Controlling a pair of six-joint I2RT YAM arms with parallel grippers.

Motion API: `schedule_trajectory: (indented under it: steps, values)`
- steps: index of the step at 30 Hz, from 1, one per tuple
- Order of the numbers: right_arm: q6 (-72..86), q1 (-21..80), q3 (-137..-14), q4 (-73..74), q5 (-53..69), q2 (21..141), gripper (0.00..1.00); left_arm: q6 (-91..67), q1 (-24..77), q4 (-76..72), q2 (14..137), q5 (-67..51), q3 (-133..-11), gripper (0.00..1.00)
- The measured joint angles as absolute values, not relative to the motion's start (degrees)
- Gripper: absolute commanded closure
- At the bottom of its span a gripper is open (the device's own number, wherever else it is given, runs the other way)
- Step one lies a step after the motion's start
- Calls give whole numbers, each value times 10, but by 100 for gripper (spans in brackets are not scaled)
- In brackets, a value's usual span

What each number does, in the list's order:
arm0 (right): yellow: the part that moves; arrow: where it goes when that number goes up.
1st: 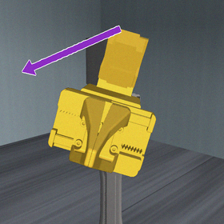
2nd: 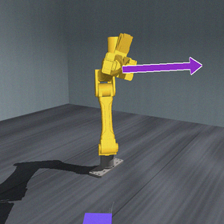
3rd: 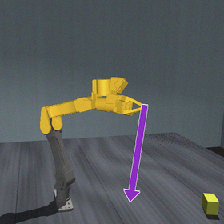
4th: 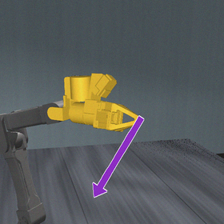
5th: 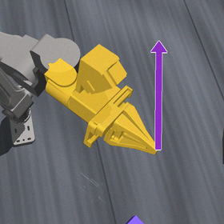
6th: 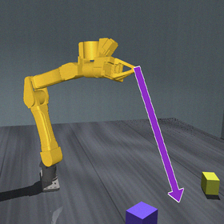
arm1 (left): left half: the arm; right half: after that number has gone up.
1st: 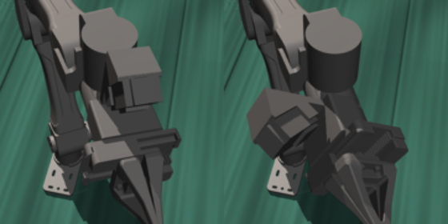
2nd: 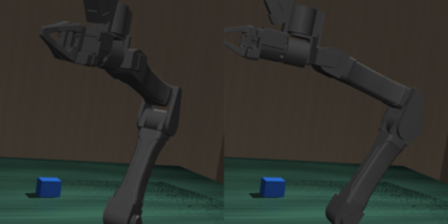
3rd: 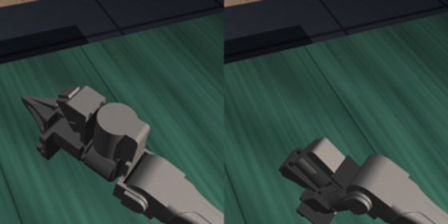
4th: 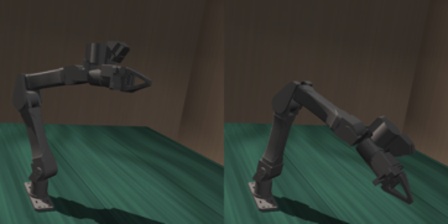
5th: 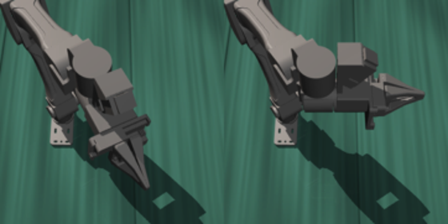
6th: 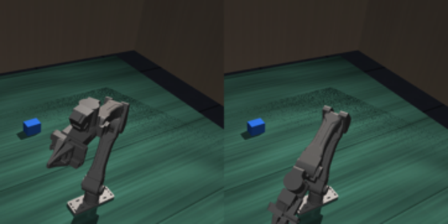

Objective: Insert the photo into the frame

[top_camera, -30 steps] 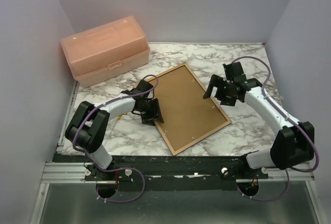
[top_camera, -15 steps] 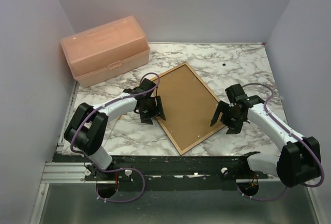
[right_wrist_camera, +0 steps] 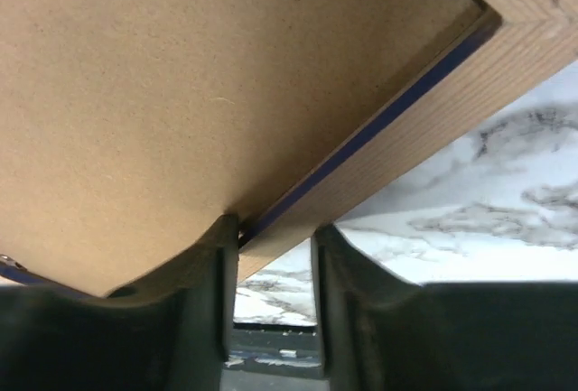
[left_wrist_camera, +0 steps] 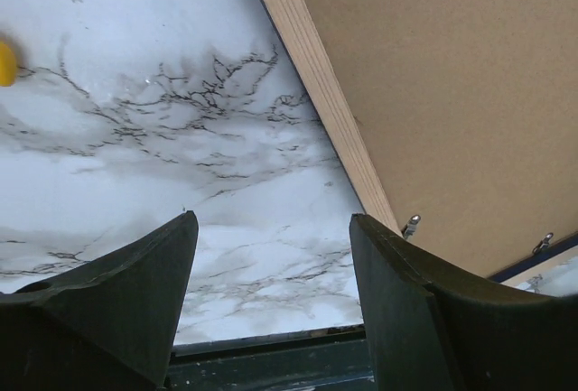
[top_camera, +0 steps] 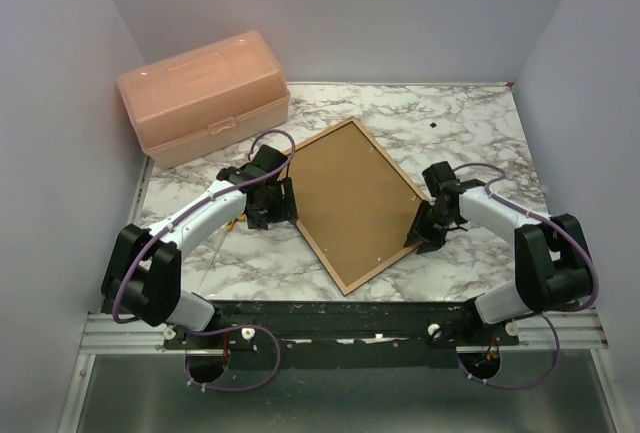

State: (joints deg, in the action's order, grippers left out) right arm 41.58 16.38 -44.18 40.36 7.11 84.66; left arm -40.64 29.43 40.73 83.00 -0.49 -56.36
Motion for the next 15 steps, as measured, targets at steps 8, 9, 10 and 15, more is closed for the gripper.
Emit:
schedule_trajectory:
  steps: [8,9,10,15]
  values:
    - [370,162,-489,346,19,869,100,-385,195,401,787,-51,-556,30]
    - [347,162,-497,346,8,873,99,-383,182,399,784,-57,-556,30]
    - [325,163,-505,347,0,879,99,-380,165,397,782,-66,-556,30]
    - [238,168,-545,353,-34,922,100,-359,118,396,781,-89,-556,30]
